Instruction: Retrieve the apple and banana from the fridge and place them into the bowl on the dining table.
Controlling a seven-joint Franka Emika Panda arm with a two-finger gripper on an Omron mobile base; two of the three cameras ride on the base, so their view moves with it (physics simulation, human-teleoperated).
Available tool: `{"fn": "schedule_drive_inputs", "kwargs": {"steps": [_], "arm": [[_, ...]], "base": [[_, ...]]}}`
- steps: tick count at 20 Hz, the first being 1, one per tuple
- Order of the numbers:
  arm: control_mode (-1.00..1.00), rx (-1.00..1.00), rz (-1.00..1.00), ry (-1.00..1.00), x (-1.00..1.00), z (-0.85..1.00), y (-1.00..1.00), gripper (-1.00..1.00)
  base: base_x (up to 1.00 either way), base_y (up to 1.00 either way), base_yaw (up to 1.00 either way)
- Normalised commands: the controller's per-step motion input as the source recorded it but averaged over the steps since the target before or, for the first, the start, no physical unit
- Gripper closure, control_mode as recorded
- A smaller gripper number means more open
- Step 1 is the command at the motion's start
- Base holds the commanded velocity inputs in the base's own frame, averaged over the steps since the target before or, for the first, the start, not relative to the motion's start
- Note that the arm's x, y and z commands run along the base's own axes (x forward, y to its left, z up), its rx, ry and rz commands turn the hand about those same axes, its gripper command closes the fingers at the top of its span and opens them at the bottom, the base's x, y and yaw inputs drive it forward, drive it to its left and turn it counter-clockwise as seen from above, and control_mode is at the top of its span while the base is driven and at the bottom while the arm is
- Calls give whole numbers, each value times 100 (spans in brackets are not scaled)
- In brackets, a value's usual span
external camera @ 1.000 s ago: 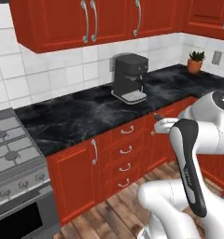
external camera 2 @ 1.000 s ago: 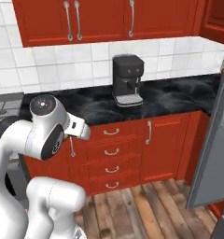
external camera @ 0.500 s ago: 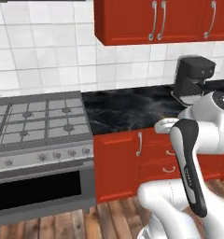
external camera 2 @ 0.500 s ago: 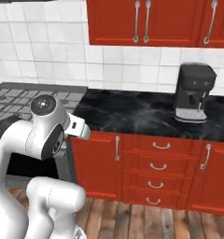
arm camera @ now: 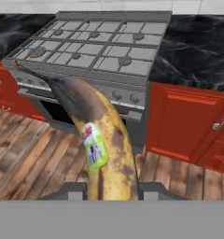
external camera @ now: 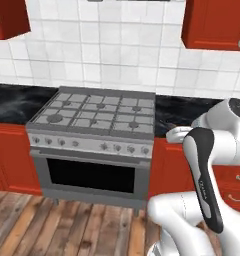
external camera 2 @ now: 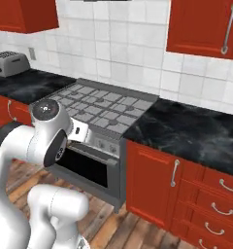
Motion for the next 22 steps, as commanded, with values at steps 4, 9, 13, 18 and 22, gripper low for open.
{"fn": "schedule_drive_inputs", "kwargs": {"steps": [4,9,13,18,22], "arm": [[100,0,0,0,0,0,0,100],[100,0,0,0,0,0,0,100],[100,0,0,0,0,0,0,100],[100,0,0,0,0,0,0,100],[100,0,0,0,0,0,0,100]], "base": [[-4,23,68],[0,31,64],[0,24,66],[4,20,66],[54,21,59]]}}
